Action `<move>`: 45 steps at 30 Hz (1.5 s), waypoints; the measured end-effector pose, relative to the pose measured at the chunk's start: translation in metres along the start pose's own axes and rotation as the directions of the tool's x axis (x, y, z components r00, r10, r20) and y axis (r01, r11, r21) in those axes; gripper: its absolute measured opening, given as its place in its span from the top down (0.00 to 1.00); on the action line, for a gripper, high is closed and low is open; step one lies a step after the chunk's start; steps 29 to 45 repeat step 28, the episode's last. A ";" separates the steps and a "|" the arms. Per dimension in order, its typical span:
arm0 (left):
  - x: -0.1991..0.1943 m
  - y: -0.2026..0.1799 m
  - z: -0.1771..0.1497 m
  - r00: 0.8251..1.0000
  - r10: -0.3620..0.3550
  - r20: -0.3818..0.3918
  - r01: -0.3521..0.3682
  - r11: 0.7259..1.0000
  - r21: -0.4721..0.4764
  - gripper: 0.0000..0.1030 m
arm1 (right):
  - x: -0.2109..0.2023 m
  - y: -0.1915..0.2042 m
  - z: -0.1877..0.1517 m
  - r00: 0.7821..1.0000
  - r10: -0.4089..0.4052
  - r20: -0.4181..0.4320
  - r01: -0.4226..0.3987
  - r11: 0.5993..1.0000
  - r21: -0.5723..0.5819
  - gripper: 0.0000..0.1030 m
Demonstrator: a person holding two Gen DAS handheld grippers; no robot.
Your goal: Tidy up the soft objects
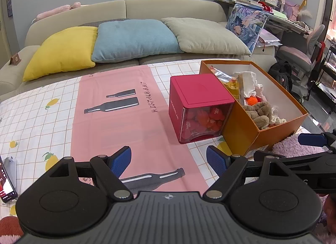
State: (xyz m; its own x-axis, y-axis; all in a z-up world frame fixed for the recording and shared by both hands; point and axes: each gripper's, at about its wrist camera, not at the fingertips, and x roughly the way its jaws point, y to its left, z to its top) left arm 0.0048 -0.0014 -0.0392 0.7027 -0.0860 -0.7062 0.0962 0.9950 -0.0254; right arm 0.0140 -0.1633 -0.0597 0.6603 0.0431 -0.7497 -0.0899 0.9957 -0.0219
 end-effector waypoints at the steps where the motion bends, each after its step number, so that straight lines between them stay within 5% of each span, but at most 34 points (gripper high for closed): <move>1: 0.000 0.000 0.000 1.000 0.000 0.001 0.000 1.000 0.000 0.08 | 0.000 0.000 0.000 1.000 0.000 0.000 0.000 1.000 0.000 0.07; 45: -0.002 -0.002 -0.001 1.000 -0.011 0.012 0.012 1.000 -0.010 0.09 | 0.004 -0.006 -0.001 1.000 0.011 -0.017 -0.011 1.000 -0.016 0.07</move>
